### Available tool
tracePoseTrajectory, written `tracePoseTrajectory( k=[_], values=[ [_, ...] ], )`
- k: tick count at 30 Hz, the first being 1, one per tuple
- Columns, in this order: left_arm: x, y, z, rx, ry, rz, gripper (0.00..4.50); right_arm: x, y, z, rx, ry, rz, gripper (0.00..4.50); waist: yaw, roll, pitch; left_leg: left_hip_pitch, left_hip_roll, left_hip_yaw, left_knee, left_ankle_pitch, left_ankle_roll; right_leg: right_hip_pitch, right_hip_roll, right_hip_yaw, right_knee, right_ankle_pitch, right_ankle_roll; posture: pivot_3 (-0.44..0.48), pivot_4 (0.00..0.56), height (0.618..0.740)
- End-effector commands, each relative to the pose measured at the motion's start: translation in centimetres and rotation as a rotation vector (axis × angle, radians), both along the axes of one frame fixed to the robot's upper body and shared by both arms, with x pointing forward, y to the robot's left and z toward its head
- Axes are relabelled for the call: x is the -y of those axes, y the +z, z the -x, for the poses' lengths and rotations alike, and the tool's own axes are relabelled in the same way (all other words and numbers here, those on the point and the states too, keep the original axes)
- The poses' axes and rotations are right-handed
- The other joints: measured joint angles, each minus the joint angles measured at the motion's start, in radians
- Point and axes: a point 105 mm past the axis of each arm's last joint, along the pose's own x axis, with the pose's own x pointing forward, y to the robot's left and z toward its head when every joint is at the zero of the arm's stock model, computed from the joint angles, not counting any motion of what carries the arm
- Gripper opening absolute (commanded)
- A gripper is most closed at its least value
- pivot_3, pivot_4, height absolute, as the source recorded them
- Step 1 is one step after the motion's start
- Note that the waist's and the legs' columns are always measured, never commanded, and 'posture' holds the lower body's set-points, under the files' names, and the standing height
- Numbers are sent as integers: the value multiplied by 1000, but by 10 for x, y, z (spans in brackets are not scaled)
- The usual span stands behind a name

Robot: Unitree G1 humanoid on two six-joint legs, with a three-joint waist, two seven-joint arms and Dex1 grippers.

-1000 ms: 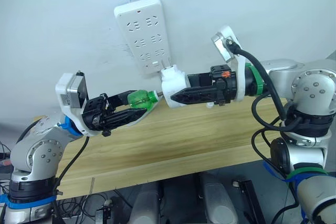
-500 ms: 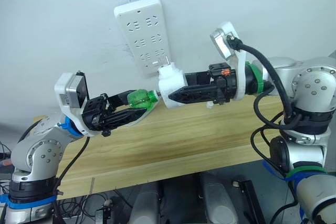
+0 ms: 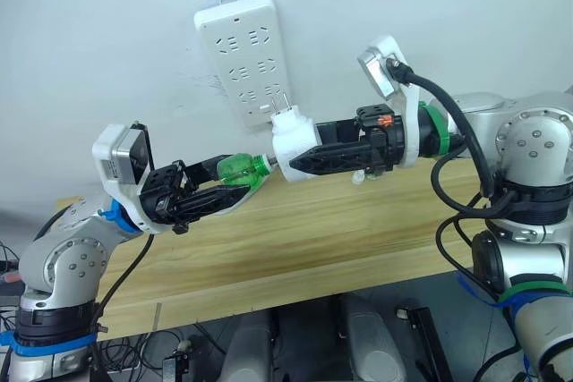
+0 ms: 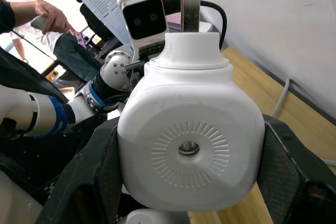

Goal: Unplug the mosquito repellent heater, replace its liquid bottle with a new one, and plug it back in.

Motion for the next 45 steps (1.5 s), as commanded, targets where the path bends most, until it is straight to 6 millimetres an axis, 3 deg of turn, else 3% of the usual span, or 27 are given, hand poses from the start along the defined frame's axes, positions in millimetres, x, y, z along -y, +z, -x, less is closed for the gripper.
tracePoseTrajectory(
  k=[1,32,45],
  values=[
    [2,10,7,46,-23,-4,2309,-2,11,9,50,49,-32,2955,0,0,0,0,0,0,0,0,0,0,0,0,0,0,0,-207,342,734],
    [5,10,5,42,-38,-6,2309,-18,8,10,78,101,7,2955,0,0,0,0,0,0,0,0,0,0,0,0,-1,0,0,-210,344,734],
    [3,10,5,45,-30,-12,2309,-10,1,19,73,152,43,2955,0,0,0,0,0,0,0,0,0,0,-1,0,-1,0,0,-205,340,734]
  ],
)
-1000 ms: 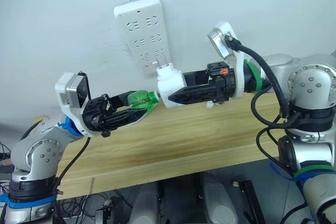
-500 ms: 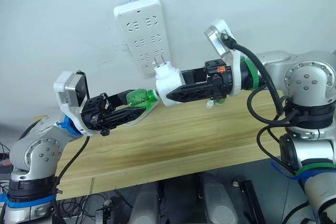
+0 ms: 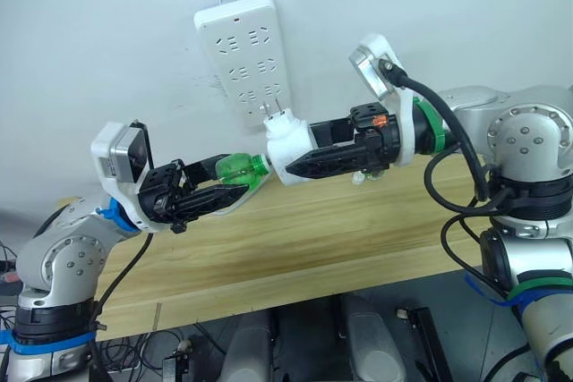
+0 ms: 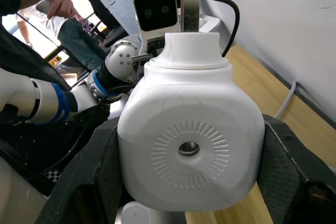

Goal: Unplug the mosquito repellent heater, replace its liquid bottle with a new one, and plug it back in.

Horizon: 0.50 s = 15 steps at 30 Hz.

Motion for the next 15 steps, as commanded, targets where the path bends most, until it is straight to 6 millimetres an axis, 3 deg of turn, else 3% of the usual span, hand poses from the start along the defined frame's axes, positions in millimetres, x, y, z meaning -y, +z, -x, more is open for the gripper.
tracePoseTrajectory(
  k=[1,15],
  values=[
    [4,10,6,53,-24,-6,2309,-5,0,16,19,93,8,2955,0,0,0,0,0,0,0,0,0,0,0,0,0,0,0,-205,340,734],
    [4,11,8,48,-33,-7,2309,-3,7,-4,39,20,-26,2955,0,0,0,0,0,0,0,0,0,0,0,0,0,0,0,-198,328,734]
  ],
)
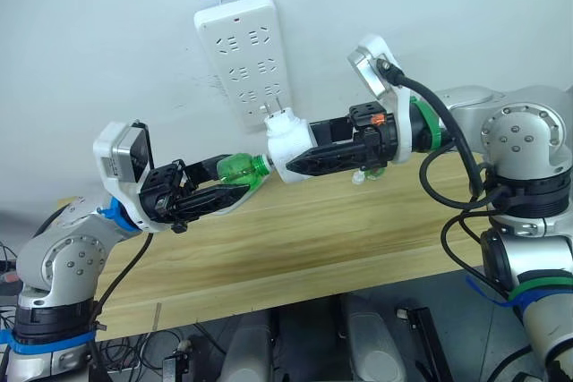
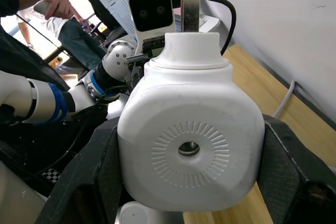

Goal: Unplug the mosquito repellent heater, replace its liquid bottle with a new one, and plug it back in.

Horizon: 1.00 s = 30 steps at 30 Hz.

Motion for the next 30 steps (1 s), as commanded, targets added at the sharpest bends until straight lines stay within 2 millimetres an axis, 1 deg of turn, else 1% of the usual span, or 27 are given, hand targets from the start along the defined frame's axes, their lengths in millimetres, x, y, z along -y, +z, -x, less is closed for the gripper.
tracePoseTrajectory(
  k=[1,5,7,12,30],
  values=[
    [3,11,9,55,-29,0,2309,0,10,3,49,23,-18,2955,0,0,0,0,0,0,0,0,0,0,0,0,0,0,0,-198,328,734],
    [2,11,9,53,-25,-3,2309,2,12,3,54,28,-20,2955,0,0,0,0,0,0,0,0,0,0,0,0,0,0,0,-195,325,734],
    [2,11,8,54,-23,-3,2309,1,13,6,56,51,-25,2955,1,0,0,0,0,0,0,0,0,0,0,0,0,0,0,-195,324,734],
    [3,10,7,56,-25,-2,2309,-4,13,14,55,97,-23,2955,1,0,0,0,0,0,0,0,0,0,0,0,0,0,0,-197,324,734],
    [5,10,5,55,-33,-1,2309,-18,14,19,60,121,-18,2955,0,0,0,0,0,0,0,0,0,0,0,0,0,0,0,-211,331,734]
  ],
)
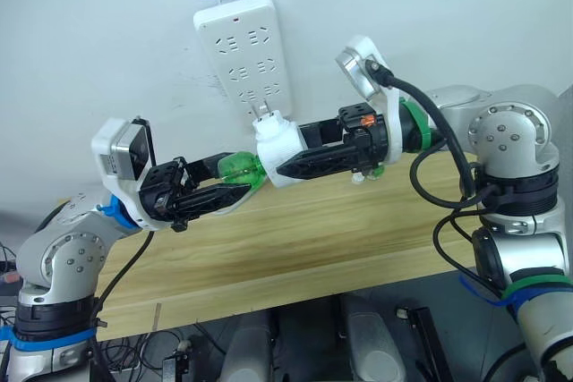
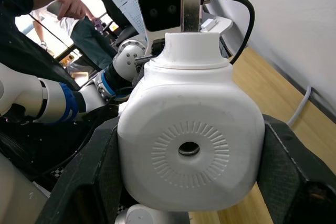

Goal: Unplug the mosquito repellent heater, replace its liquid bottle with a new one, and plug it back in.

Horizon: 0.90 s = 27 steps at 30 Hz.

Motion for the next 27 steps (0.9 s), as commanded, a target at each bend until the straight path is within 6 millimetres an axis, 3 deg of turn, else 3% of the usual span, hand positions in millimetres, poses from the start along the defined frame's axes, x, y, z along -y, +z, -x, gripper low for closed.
tracePoseTrajectory(
  k=[1,17,27],
  values=[
    [3,5,5,34,-18,-2,2309,-7,12,15,67,70,-11,2955,0,0,0,0,0,0,0,0,0,0,0,0,0,0,0,-211,331,734],
    [5,1,1,34,-13,-12,2309,-22,3,17,113,19,113,2955,-1,0,0,0,0,0,0,0,0,0,0,0,0,0,0,-225,345,734],
    [10,5,2,50,-37,15,2309,-22,6,27,13,61,68,2955,-1,0,0,0,0,0,0,0,0,0,-2,0,0,0,0,-226,347,734]
  ],
)
